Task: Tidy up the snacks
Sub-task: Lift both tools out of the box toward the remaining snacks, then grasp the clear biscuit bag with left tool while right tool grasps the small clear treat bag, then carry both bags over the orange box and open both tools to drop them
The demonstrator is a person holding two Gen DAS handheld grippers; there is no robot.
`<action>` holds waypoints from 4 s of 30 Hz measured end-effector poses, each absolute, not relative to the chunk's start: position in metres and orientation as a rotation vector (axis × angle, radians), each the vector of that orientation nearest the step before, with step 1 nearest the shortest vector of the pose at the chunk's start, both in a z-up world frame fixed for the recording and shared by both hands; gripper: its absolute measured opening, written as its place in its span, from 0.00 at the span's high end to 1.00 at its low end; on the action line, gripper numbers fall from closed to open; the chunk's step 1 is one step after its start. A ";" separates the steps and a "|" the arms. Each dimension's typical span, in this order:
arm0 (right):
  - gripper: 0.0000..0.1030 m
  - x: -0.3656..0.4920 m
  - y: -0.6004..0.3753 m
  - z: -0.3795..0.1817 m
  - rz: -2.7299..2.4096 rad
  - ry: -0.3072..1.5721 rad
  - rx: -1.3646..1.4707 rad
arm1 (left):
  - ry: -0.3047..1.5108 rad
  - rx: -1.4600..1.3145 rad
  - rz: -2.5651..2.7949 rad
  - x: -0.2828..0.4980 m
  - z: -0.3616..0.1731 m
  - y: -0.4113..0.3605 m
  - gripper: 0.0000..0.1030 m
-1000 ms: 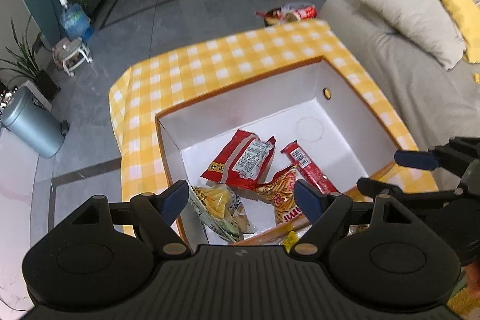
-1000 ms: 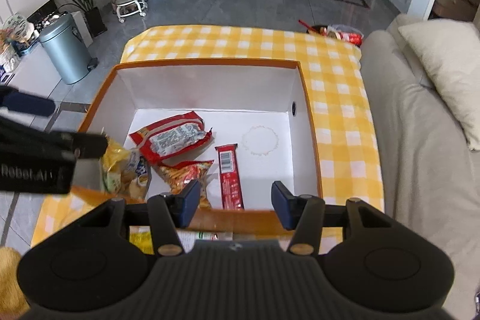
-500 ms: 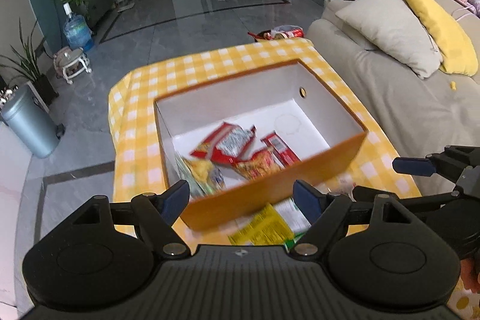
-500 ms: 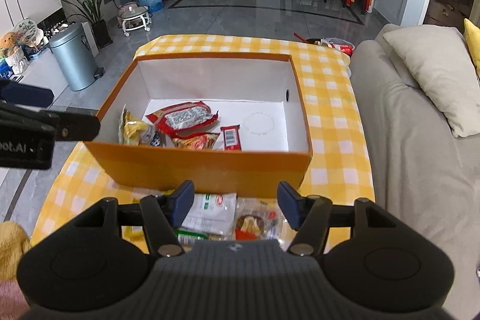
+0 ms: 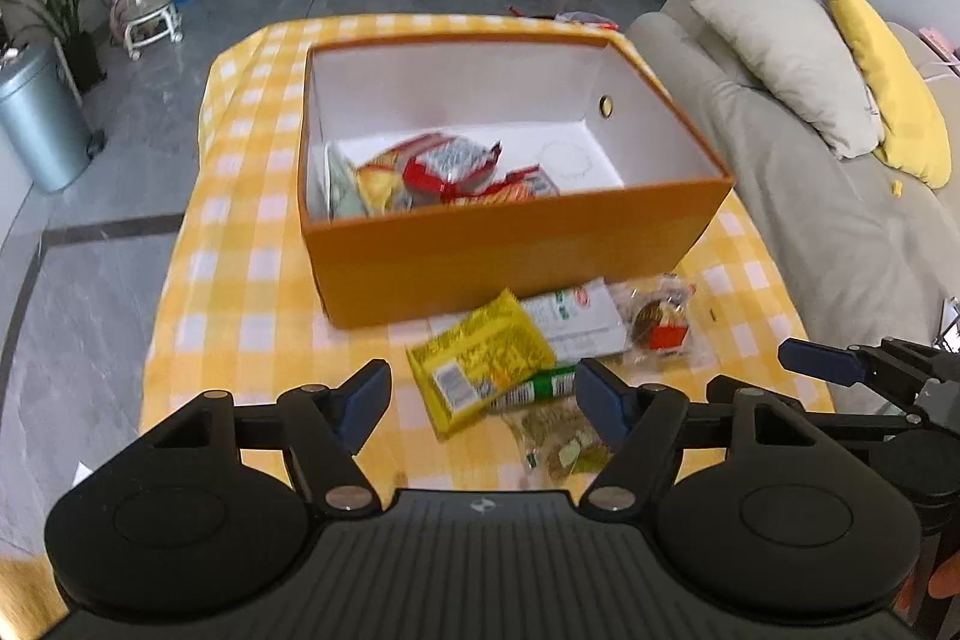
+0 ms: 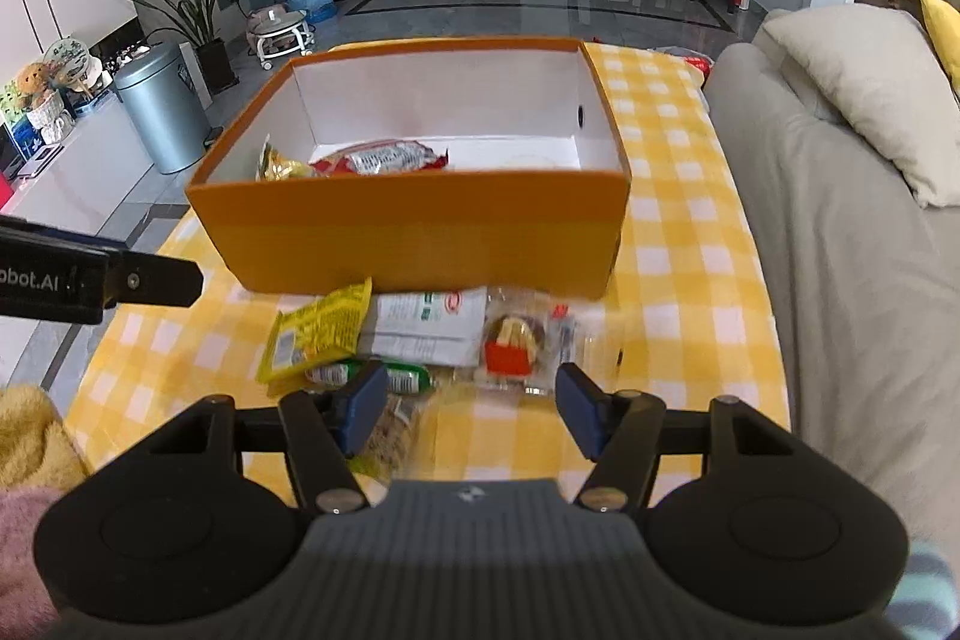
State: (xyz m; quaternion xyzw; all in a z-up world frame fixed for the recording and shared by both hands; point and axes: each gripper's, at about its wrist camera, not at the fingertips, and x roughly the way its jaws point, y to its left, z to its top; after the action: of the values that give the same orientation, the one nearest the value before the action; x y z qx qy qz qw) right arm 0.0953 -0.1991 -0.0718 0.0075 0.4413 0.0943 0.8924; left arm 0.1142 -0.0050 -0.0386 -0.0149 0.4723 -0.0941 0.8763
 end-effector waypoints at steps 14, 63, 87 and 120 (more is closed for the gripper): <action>0.46 0.116 -0.204 -0.106 0.142 0.958 0.058 | 1.014 0.163 -0.273 0.130 -0.083 -0.019 0.19; 0.71 0.168 -0.207 -0.146 0.213 0.932 -0.023 | 1.311 -0.170 -0.227 0.151 -0.121 -0.045 0.19; 0.71 0.134 -0.224 -0.140 0.184 0.982 -0.022 | 1.383 -0.255 -0.157 0.164 -0.154 -0.048 0.31; 0.71 0.123 -0.212 -0.069 0.243 0.854 -0.064 | 1.004 -0.152 -0.272 0.136 -0.033 -0.027 0.49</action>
State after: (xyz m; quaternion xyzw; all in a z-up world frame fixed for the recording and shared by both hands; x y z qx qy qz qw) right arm 0.1227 -0.2117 -0.0687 -0.0308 0.4132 0.1173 0.9025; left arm 0.1357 -0.0266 -0.0332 -0.0727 0.4793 -0.1300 0.8649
